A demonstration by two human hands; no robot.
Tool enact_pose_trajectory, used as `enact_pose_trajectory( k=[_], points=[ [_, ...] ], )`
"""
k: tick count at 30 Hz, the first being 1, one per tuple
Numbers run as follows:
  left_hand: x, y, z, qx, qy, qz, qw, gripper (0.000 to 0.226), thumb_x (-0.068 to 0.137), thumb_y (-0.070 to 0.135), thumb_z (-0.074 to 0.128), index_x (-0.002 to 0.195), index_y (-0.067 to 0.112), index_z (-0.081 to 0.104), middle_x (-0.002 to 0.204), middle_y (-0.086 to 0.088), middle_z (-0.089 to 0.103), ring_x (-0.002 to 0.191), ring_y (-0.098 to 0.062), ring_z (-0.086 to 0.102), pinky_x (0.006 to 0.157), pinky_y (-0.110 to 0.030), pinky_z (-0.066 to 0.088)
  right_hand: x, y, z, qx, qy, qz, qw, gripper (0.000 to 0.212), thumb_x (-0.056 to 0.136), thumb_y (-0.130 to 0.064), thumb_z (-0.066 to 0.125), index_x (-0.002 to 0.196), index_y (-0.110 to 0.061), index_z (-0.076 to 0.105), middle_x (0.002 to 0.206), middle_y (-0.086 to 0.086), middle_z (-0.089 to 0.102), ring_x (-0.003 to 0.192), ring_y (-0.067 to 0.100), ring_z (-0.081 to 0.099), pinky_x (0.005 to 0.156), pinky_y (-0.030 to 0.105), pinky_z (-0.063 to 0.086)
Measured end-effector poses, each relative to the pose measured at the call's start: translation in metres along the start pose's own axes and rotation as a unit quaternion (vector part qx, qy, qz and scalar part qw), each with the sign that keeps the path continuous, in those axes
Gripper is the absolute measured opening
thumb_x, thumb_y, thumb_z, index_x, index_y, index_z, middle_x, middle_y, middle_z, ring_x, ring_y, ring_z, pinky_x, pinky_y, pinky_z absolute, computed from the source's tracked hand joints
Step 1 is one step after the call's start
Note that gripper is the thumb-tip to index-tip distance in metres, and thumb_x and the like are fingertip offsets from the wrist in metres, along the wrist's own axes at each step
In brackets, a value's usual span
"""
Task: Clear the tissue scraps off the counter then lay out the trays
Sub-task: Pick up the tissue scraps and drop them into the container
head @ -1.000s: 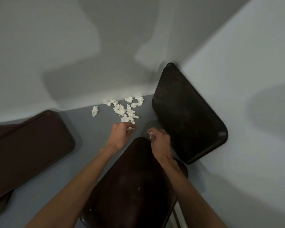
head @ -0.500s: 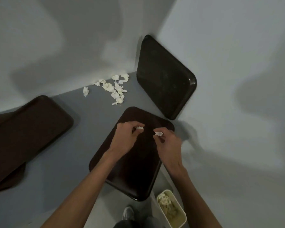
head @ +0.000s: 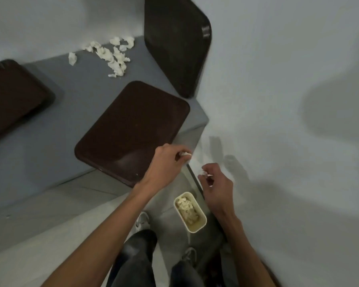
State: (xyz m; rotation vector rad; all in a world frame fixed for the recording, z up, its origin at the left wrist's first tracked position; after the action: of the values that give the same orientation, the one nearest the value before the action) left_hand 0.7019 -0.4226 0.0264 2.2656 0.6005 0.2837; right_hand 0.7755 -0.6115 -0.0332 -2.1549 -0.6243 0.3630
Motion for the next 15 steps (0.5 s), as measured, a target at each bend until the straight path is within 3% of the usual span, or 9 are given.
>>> enact_pose_trajectory(
  k=[3,9,15],
  points=[
    [-0.028,-0.003,0.059,-0.011,-0.02,-0.017,1.0,0.012,0.092,0.026,0.075,0.103,0.025,0.079,0.095,0.006,0.075,0.082,-0.005,0.063,0.081,-0.012,0.046,-0.031,0.061,0.007,-0.015,-0.027,0.036,0.999,0.013,0.1,-0.023,0.067,0.106,-0.033,0.06,0.093,-0.015,0.07,0.081,0.001,0.067,0.07,0.015,0.051],
    [-0.072,-0.059,0.167,-0.031,-0.057,-0.099,0.993,0.016,0.094,0.025,0.069,0.109,0.027,0.076,0.107,0.006,0.067,0.085,-0.004,0.066,0.081,-0.024,0.058,-0.077,0.178,0.042,-0.019,-0.068,0.107,0.992,0.022,0.091,-0.026,0.077,0.099,-0.032,0.057,0.083,-0.011,0.07,0.073,0.0,0.066,0.06,0.005,0.041],
    [-0.097,-0.155,0.264,-0.066,-0.076,-0.263,0.96,0.017,0.082,0.033,0.083,0.09,0.028,0.068,0.089,0.009,0.073,0.079,-0.007,0.07,0.075,-0.025,0.059,-0.099,0.282,0.104,-0.029,-0.086,0.17,0.981,0.012,0.092,-0.018,0.074,0.097,-0.022,0.064,0.09,-0.001,0.072,0.071,-0.005,0.059,0.056,0.001,0.039]
  ],
)
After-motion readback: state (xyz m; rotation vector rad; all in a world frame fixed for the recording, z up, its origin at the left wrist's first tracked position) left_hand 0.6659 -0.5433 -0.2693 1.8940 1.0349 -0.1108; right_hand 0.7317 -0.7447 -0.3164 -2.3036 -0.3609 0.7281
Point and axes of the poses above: each hand's wrist, its own x-axis towards the middle knuckle, its own z-axis out of the palm, y = z × x, the point moved 2 cm from there along x, towards the middle knuckle
